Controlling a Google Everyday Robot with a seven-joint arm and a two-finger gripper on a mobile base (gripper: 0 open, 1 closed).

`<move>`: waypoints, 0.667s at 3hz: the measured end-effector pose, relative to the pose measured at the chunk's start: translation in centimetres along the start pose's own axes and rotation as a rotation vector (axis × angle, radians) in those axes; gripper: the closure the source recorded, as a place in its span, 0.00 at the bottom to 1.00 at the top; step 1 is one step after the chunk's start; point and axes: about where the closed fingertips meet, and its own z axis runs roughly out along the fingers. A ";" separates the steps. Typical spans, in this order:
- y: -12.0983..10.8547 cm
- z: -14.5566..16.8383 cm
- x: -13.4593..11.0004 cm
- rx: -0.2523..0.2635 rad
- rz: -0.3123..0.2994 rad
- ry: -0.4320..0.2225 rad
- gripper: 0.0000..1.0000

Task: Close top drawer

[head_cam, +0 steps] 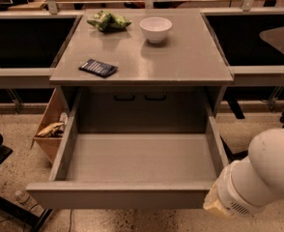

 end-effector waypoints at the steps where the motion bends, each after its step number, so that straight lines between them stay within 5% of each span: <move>1: 1.0 5.4 1.1 -0.013 0.007 -0.026 1.00; 2: -0.2 7.6 0.7 0.040 -0.021 -0.056 1.00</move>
Offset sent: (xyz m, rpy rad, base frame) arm 0.0295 0.0115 -0.1026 0.0330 -0.1422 0.0304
